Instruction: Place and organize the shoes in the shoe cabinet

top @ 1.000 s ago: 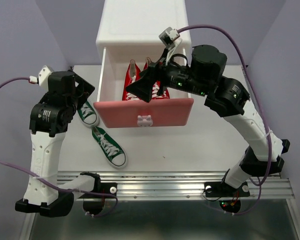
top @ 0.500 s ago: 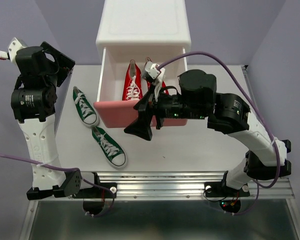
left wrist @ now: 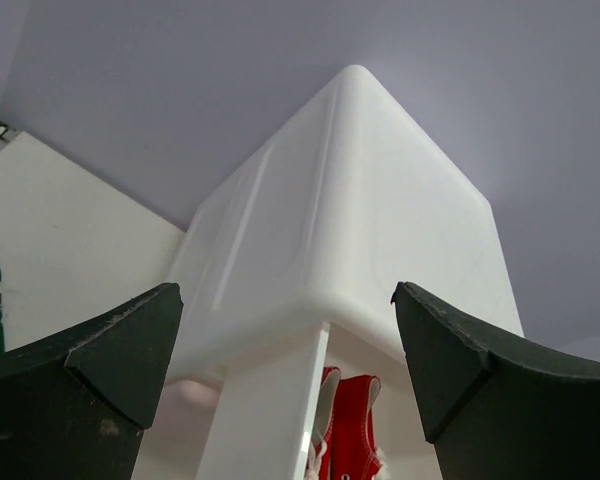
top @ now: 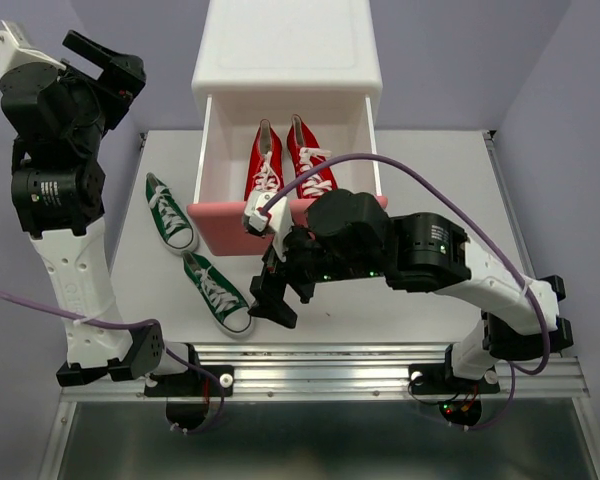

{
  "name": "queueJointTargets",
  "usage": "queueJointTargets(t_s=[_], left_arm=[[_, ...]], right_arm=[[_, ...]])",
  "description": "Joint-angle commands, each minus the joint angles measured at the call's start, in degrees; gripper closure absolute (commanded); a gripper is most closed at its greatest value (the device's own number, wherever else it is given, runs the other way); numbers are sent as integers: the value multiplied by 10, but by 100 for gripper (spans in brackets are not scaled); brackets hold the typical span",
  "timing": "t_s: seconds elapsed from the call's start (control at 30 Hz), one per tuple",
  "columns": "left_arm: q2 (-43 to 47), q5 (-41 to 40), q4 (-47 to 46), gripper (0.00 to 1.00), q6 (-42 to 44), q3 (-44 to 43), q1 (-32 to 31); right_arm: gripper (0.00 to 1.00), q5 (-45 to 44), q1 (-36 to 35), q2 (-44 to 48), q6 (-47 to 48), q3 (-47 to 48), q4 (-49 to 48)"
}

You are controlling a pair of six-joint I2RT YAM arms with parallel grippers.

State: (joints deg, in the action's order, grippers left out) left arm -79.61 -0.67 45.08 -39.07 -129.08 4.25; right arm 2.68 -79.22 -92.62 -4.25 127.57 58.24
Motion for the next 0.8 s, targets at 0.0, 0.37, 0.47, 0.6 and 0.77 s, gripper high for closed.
queueJointTargets(t_s=[0.0,0.37,0.47,0.6,0.77], left_arm=[[-16,86,-85,1,4,-4,3],[-99,155,-82,1,57,-47,-35],[-117,138,-73,1,76,-58,-66],[-136,123,-68,1,87,-63,-77],[-152,124,-77,1,92,-64,-79]], right_arm=[[0,-85,-6,20,21,-54,-7],[0,-206,-11,44,-40,-126,-10],[0,-243,-11,55,-75,-148,-5],[0,-321,-11,45,-91,-141,27],[0,-390,-11,30,-148,-135,39]])
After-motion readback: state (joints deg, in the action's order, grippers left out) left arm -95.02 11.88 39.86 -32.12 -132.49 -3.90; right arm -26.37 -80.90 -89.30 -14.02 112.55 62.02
